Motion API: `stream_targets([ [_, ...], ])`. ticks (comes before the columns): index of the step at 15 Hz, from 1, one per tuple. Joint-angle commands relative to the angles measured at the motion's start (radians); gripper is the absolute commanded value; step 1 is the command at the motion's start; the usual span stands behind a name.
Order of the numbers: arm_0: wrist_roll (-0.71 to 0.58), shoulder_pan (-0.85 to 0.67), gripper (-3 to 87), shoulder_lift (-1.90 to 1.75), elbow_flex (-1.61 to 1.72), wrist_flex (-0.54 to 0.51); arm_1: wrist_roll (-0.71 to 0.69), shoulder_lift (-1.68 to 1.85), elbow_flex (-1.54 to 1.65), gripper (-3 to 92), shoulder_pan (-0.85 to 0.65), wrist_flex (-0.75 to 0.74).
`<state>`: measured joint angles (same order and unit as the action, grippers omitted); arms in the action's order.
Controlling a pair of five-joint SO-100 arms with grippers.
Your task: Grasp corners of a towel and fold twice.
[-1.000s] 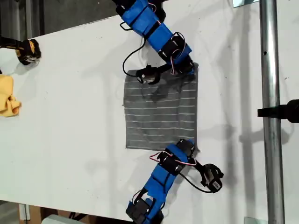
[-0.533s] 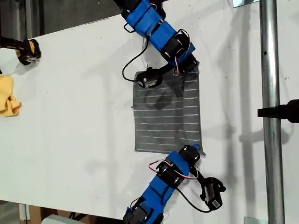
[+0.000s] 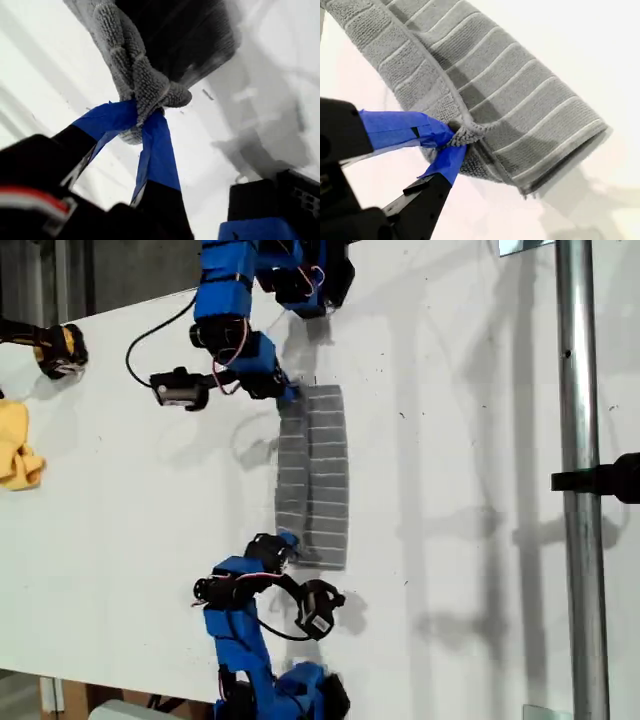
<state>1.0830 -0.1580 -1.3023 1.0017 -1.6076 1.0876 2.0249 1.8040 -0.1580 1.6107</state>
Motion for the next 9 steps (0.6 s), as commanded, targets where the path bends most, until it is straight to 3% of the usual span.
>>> stream_targets([
  [1,-0.054,-0.081,-1.3,-0.069,0.014,-0.009,-0.104,0.091,0.014,-0.1,-0.121,-0.014],
  [3,-0.043,-0.072,-1.3,-0.107,0.109,0.034,-0.083,0.118,0.100,-0.1,-0.083,-0.071],
  [6,0.074,0.028,-1.3,-0.239,0.459,0.253,0.037,0.133,0.273,-0.1,0.077,-0.209],
  [9,0.212,0.141,-1.3,-0.258,0.655,0.393,0.110,0.127,0.433,-0.1,0.166,-0.383],
])
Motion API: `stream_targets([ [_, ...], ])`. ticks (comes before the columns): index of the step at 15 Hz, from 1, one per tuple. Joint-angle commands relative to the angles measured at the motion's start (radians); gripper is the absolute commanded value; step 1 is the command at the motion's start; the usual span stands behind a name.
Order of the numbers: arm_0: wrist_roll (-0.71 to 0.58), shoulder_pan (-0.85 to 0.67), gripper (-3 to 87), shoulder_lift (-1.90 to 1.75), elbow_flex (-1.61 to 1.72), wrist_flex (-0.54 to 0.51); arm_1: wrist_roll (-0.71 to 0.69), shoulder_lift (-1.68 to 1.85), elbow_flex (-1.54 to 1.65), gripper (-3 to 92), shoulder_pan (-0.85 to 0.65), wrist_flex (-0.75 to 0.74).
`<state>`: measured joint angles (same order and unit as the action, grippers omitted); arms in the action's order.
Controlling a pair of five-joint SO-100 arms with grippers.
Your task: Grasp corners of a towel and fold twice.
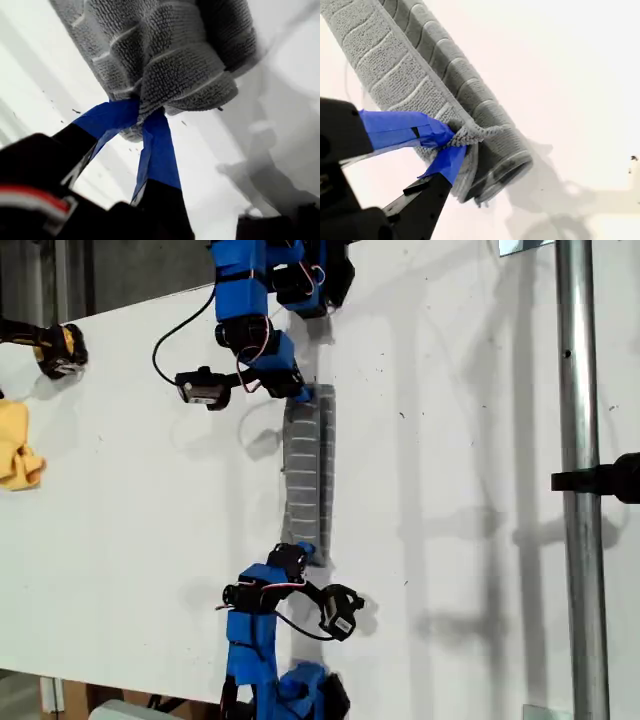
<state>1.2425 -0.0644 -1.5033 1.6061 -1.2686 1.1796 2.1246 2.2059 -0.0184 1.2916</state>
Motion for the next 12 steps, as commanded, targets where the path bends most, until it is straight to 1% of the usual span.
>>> stream_targets([
  [1,0.092,0.063,-1.2,-0.057,0.120,0.104,0.023,0.005,0.060,-0.1,0.035,-0.123],
  [2,0.115,0.063,-1.2,-0.055,0.178,0.161,0.025,-0.032,0.072,-0.1,0.035,-0.163],
  [5,0.141,0.029,-1.1,-0.048,0.273,0.238,0.025,-0.141,0.083,-0.1,0.002,-0.225],
  [7,0.110,-0.009,-1.1,-0.035,0.284,0.236,0.025,-0.135,0.126,-0.1,-0.040,-0.222],
  [11,0.055,-0.032,-1.1,-0.051,0.178,0.184,0.048,0.008,0.235,-0.1,-0.072,-0.132],
  [12,0.032,-0.029,0.1,-0.051,0.150,0.176,0.044,0.057,0.245,-0.1,-0.072,-0.110],
])
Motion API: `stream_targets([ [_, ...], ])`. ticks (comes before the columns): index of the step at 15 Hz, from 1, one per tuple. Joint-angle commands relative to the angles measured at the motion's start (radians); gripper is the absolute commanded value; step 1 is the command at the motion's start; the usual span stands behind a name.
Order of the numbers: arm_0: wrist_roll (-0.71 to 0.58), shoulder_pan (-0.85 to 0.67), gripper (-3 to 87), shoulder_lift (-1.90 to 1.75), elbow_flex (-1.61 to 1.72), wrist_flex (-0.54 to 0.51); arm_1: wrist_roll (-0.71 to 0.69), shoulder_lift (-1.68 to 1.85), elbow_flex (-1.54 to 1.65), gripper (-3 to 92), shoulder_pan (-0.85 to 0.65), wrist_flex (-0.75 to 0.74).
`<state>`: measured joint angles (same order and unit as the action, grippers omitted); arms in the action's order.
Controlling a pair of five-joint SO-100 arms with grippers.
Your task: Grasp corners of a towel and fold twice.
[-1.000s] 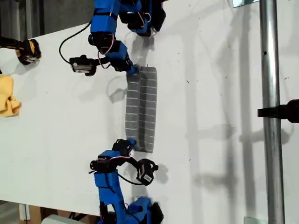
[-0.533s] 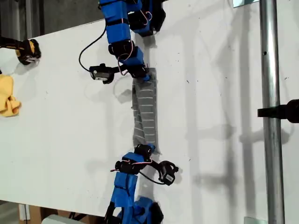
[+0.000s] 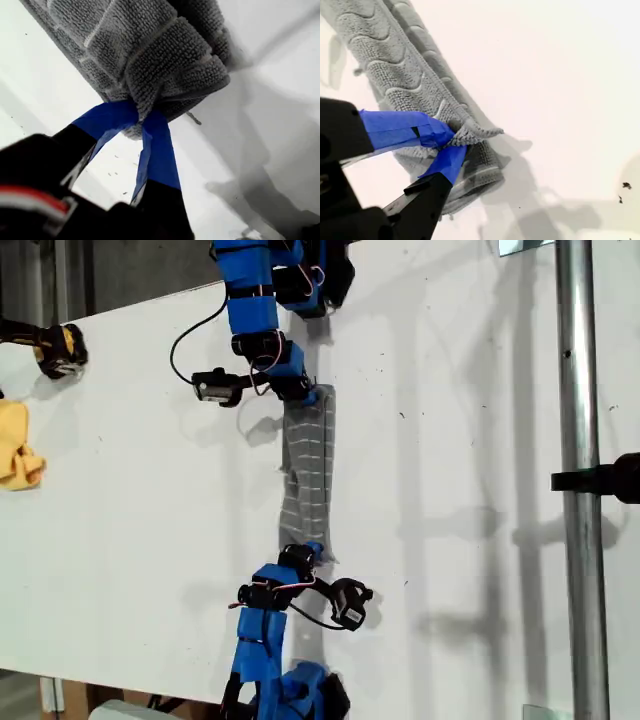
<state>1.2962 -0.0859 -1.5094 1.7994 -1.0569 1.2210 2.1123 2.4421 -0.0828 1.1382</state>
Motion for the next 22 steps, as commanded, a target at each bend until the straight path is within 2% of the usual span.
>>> stream_targets([
  [1,-0.018,-0.005,4.6,-0.046,-0.066,-0.071,-0.002,0.107,0.009,-0.1,-0.008,0.064],
  [2,-0.018,0.003,9.3,-0.046,-0.078,-0.109,-0.002,0.133,0.008,-0.1,-0.011,0.078],
  [5,0.017,0.034,11.2,-0.052,-0.074,-0.173,-0.002,0.133,-0.003,0.9,0.014,0.069],
  [6,0.029,0.044,19.4,-0.052,-0.072,-0.178,0.000,0.130,-0.012,15.5,0.023,0.071],
  [7,0.043,0.052,23.3,-0.058,-0.072,-0.187,-0.003,0.129,-0.026,34.0,0.031,0.072],
  [10,0.043,0.061,26.1,-0.192,-0.017,-0.173,-0.002,0.235,-0.052,32.2,0.040,0.132],
  [13,0.035,0.051,25.6,-0.454,0.158,-0.152,0.009,0.318,-0.176,25.8,0.038,0.290],
  [16,0.043,0.032,20.8,-0.919,0.528,-0.044,0.012,0.525,-0.213,22.1,0.018,0.382],
  [17,0.064,0.020,16.7,-1.117,0.676,-0.032,0.038,0.618,-0.167,21.4,0.017,0.407],
  [19,0.118,0.009,15.6,-1.480,0.911,-0.100,0.117,0.769,-0.018,21.4,0.031,0.446],
  [21,0.144,0.021,13.6,-1.916,1.052,-0.250,0.256,0.680,0.025,21.3,0.060,0.439],
  [22,0.160,0.031,13.6,-1.965,1.066,-0.304,0.252,0.650,0.021,21.3,0.037,0.431],
])
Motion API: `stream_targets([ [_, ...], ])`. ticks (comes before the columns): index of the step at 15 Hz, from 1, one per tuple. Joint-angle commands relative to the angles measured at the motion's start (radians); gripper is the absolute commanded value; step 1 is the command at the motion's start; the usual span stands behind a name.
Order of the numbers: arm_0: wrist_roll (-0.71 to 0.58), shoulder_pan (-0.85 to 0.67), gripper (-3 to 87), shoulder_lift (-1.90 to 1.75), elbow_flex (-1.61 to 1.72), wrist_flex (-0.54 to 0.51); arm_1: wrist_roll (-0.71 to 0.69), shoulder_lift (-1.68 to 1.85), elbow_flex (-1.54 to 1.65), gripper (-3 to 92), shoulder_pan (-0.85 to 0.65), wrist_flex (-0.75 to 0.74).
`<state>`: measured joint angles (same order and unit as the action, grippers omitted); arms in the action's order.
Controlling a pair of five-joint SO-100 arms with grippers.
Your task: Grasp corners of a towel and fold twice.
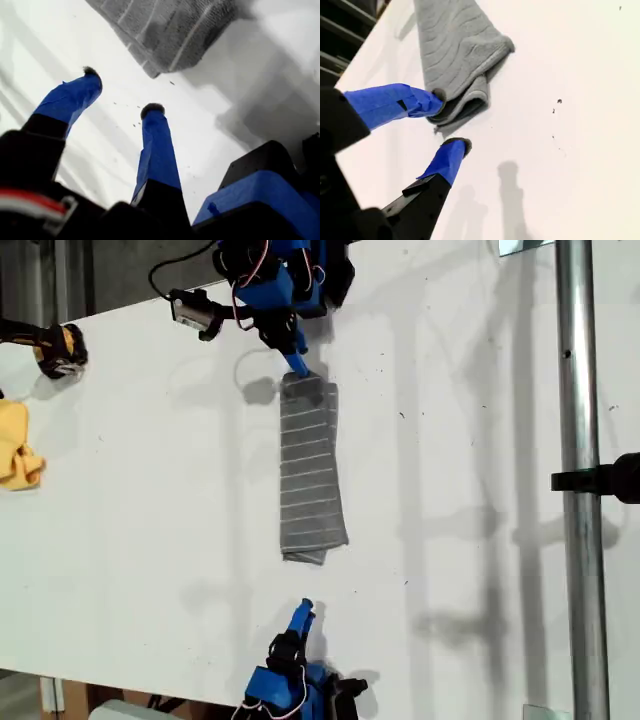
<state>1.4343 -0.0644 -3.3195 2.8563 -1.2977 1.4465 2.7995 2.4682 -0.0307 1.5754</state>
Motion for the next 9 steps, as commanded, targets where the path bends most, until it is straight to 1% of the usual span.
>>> stream_targets([
  [1,0.023,0.026,13.6,-0.155,0.037,-0.035,0.026,-0.012,0.011,21.1,-0.023,-0.015],
  [2,0.032,0.029,13.5,-0.155,0.058,-0.038,0.026,-0.012,0.014,20.8,-0.028,-0.020],
  [4,0.044,0.032,13.4,-0.155,0.083,-0.040,0.048,-0.132,0.011,20.8,-0.038,-0.057],
  [7,0.060,0.051,13.0,-0.155,0.100,-0.040,0.054,-0.347,0.038,20.8,-0.115,-0.224],
  [8,0.061,0.058,13.0,-0.155,0.101,-0.040,0.060,-0.494,0.005,20.8,-0.150,-0.253],
  [9,0.069,0.067,12.9,-0.155,0.103,-0.040,0.052,-0.621,-0.037,20.8,-0.164,-0.318],
])
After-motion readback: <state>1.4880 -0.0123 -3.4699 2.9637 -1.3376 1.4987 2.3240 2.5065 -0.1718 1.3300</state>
